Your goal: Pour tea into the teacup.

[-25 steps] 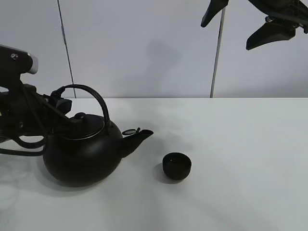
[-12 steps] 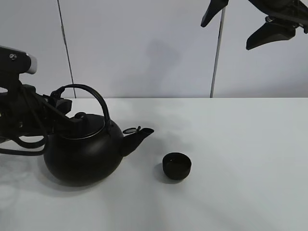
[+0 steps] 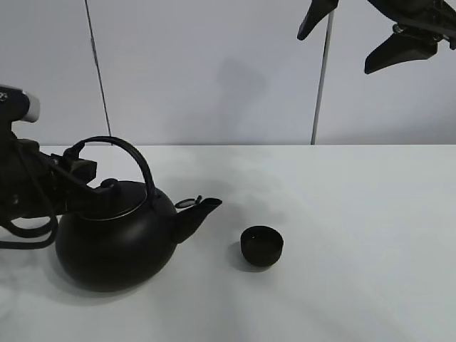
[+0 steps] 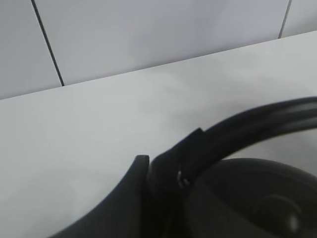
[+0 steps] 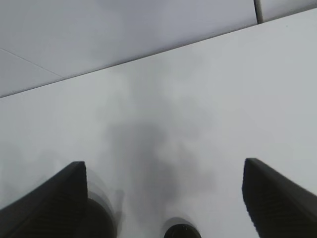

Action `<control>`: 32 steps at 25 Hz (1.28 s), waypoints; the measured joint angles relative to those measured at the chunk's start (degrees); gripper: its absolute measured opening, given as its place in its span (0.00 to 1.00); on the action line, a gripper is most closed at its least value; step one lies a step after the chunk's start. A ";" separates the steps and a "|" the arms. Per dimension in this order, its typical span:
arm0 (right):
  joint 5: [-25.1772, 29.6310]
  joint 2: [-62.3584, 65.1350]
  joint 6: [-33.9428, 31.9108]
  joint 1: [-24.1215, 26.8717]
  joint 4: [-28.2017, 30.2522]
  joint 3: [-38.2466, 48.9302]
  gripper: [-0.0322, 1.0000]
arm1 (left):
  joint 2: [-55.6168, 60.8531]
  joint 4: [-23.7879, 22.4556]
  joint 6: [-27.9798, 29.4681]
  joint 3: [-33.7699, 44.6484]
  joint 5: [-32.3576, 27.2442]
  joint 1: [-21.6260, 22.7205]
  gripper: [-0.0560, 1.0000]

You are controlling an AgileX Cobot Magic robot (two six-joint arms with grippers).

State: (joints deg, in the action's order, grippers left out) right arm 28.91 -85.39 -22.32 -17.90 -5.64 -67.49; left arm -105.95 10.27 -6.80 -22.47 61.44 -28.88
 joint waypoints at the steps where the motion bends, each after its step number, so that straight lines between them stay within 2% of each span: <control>1: 0.00 0.00 0.00 0.00 0.00 0.00 0.60 | 0.00 -0.04 0.05 0.32 0.35 0.00 0.14; 10: 0.00 0.00 0.00 0.00 0.00 0.00 0.60 | 0.06 -0.25 0.43 0.75 0.81 0.00 0.16; 19: -0.05 0.00 0.00 0.00 0.00 0.00 0.60 | 0.75 -0.87 2.00 1.21 3.36 -0.11 0.36; 28: -0.05 0.00 0.00 0.00 0.00 0.00 0.60 | 4.52 -1.09 3.40 5.11 3.72 -0.11 0.53; 32: -0.11 0.00 0.00 0.00 0.00 0.00 0.60 | 5.99 -1.71 3.45 6.08 3.79 -0.11 0.56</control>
State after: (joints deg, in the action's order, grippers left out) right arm 28.80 -85.39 -22.32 -17.90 -5.64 -67.49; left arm -99.96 8.56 -3.35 -16.39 65.23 -28.99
